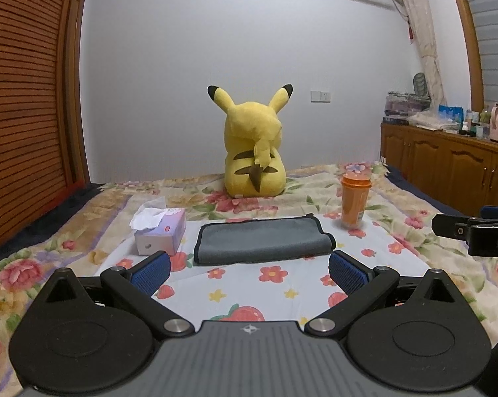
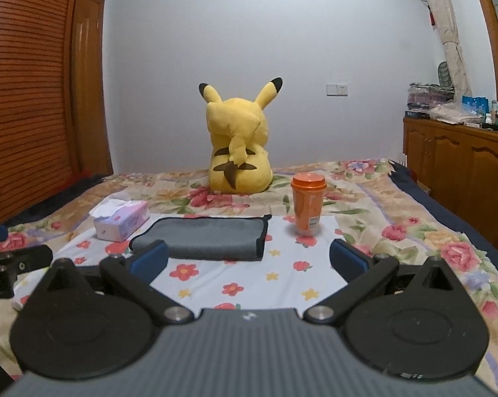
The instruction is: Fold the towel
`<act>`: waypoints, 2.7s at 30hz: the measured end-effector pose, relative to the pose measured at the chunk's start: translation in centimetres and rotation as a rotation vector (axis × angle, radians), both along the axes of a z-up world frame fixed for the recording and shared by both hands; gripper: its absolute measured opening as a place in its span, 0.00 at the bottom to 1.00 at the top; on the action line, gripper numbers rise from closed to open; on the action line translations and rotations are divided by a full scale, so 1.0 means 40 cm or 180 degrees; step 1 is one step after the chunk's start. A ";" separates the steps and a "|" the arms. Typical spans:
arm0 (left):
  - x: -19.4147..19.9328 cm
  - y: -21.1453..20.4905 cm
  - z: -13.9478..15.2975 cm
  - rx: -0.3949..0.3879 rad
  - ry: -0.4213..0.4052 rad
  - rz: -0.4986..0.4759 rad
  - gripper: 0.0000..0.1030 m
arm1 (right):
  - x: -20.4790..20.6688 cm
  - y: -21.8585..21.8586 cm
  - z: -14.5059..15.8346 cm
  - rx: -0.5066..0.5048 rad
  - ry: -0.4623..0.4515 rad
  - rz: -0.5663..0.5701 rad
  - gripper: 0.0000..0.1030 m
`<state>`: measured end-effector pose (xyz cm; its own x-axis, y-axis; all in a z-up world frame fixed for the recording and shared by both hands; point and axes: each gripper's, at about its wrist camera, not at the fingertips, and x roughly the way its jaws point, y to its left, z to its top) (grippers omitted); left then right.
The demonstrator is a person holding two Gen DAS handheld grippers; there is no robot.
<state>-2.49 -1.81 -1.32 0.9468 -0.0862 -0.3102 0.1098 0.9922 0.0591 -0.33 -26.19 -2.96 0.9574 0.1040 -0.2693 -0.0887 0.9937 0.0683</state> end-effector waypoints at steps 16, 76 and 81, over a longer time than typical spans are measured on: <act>-0.005 0.001 0.003 0.0002 -0.0067 -0.0015 1.00 | -0.007 0.001 0.001 -0.0029 -0.0060 -0.0035 1.00; -0.003 0.005 0.001 0.0011 -0.0074 -0.0013 1.00 | -0.007 0.003 0.002 -0.0031 -0.0060 -0.0036 1.00; -0.003 0.005 0.001 0.0012 -0.0072 -0.0012 1.00 | -0.007 0.003 0.002 -0.0031 -0.0060 -0.0036 1.00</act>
